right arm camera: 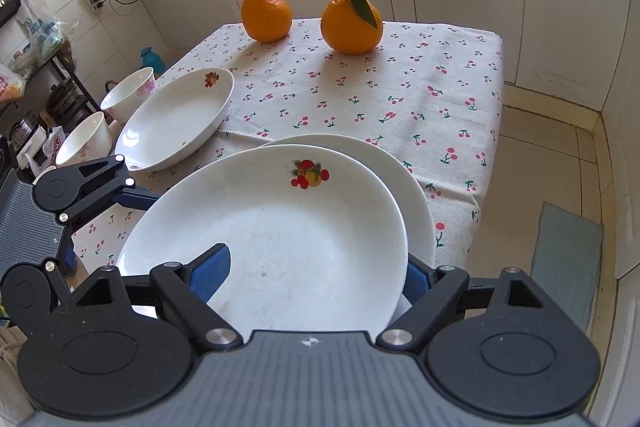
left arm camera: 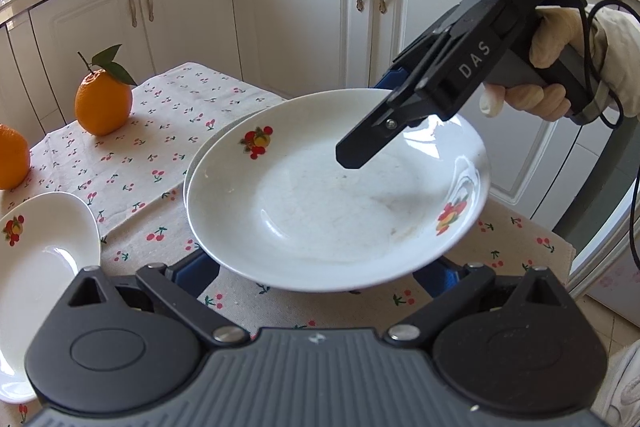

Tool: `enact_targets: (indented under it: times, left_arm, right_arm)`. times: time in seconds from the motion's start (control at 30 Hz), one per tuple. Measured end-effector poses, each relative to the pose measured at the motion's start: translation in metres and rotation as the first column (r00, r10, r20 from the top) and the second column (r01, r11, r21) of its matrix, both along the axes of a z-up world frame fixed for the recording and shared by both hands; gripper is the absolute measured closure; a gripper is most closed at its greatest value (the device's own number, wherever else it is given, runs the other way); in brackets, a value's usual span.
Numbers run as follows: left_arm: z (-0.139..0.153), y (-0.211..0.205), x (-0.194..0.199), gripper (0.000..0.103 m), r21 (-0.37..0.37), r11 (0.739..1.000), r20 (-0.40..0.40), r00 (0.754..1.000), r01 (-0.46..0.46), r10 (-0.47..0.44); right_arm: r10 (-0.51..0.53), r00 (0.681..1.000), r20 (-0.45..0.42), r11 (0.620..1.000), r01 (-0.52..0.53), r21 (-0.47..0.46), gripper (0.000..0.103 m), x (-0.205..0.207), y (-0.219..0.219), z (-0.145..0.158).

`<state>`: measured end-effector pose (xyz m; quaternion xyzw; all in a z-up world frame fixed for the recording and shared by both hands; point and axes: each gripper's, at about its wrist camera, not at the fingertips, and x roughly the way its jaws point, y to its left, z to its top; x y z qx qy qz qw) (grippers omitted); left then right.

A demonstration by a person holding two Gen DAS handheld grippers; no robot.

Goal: Organize plates and bowls
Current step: 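Lower the held plate onto the other plate and open the right gripper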

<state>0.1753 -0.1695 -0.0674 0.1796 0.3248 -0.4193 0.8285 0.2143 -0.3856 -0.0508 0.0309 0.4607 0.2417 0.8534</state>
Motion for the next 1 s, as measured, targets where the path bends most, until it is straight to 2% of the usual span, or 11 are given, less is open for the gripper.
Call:
enact_targets:
  times: [0.3,1.0]
  left_arm:
    - [-0.003,0.001,0.006,0.001,-0.017,1.000,-0.026,1.000,-0.013,0.012]
    - [0.001,0.003,0.000,0.001,-0.058,0.998,0.020,1.000,-0.008,0.009]
  right_arm:
    - [-0.030,1.000,-0.004,1.000,0.030,-0.003,0.012,-0.007,-0.007,0.001]
    - [-0.085,0.996,-0.015,0.991,0.083,-0.102,0.012,-0.018,0.008,0.008]
